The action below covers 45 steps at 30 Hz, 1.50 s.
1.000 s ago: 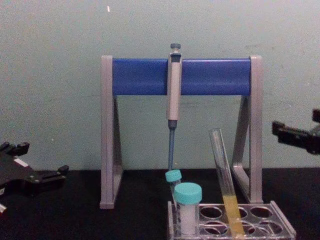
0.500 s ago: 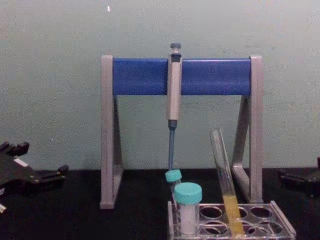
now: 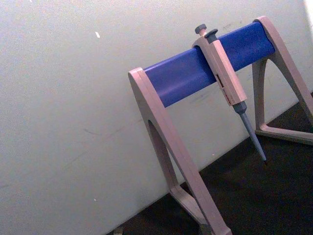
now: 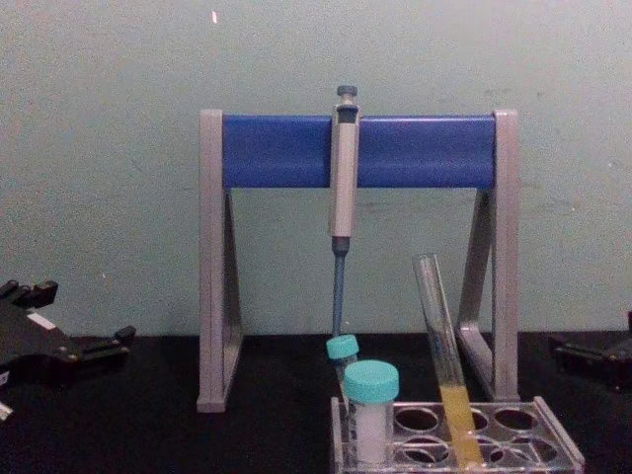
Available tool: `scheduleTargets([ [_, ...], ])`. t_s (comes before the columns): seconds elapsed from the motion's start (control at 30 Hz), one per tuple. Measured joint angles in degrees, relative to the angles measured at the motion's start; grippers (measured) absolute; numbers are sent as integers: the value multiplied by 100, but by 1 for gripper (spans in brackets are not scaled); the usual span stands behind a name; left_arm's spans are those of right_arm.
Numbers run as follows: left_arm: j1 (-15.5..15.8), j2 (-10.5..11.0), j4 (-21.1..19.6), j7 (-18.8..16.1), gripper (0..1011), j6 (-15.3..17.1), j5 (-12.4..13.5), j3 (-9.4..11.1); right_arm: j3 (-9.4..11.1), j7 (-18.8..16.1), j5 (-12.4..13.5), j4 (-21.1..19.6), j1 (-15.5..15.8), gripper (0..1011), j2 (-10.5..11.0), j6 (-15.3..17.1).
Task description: Pick up the test tube from the test tube rack, shake it, then place it back into the test tube rack.
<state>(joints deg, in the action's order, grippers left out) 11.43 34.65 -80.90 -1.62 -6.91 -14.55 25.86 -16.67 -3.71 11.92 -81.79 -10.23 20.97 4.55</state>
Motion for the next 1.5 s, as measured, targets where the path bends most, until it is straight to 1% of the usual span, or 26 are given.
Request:
scheduleTargets([
  [1.5, 0, 0, 0, 0, 1001, 0, 0, 0, -5, 24, -6, -9, 6, 1000, 5, -9],
])
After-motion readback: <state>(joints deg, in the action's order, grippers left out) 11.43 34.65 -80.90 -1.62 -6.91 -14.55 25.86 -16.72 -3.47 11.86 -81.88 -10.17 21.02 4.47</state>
